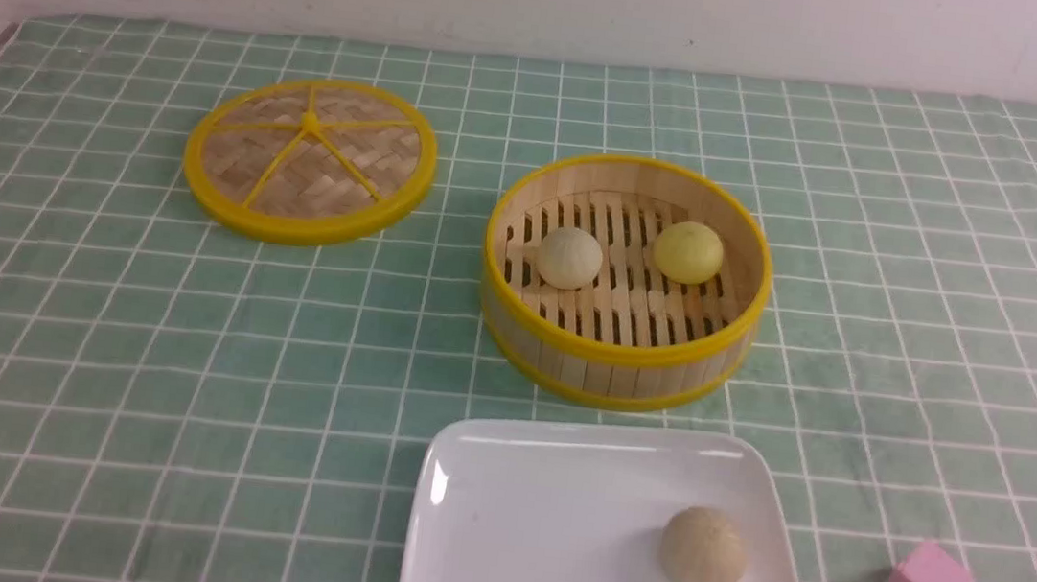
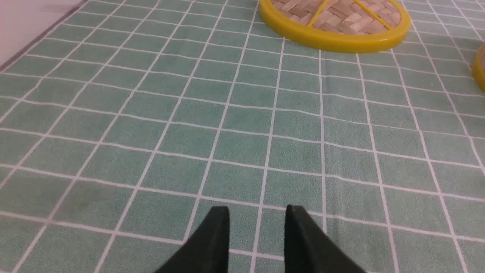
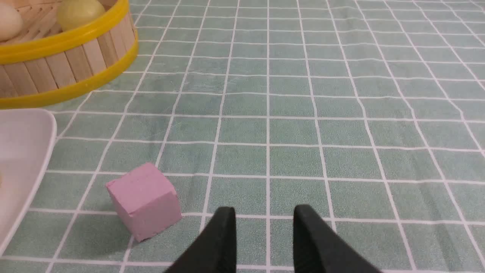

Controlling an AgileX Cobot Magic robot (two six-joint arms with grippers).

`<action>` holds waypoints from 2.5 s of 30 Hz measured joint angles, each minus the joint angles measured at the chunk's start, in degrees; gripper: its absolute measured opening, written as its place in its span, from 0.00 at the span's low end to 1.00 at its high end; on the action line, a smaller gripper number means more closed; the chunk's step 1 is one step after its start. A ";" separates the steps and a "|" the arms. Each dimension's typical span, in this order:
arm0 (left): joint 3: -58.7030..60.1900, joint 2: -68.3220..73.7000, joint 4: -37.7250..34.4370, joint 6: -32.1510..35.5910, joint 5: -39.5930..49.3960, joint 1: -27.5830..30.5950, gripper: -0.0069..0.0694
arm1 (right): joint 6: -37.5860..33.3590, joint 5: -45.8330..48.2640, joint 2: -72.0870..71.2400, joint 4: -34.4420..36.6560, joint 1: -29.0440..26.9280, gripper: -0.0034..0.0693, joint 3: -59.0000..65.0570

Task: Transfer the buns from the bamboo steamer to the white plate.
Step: 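Reach toward a bun in the bamboo steamer with the right gripper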

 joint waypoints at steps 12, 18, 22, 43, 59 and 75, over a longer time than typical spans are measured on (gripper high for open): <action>0.00 0.00 0.00 0.00 0.00 0.00 0.41 | 0.00 0.00 0.00 0.00 0.00 0.38 0.00; 0.00 0.00 0.00 0.00 0.00 0.00 0.41 | 0.00 0.00 0.00 0.00 0.00 0.38 0.00; 0.00 0.00 0.00 0.00 0.00 0.00 0.41 | 0.00 0.00 0.00 0.00 0.00 0.38 0.00; 0.00 0.00 0.00 0.00 0.00 0.00 0.41 | 0.00 0.00 0.00 0.00 0.00 0.38 0.00; 0.07 0.00 -34.29 -24.31 0.43 0.00 0.41 | 14.44 -2.32 0.00 18.93 0.00 0.38 0.50; -7.80 0.00 -38.75 -16.33 1.48 0.00 0.24 | 17.33 -3.93 0.00 28.42 0.00 0.16 -5.95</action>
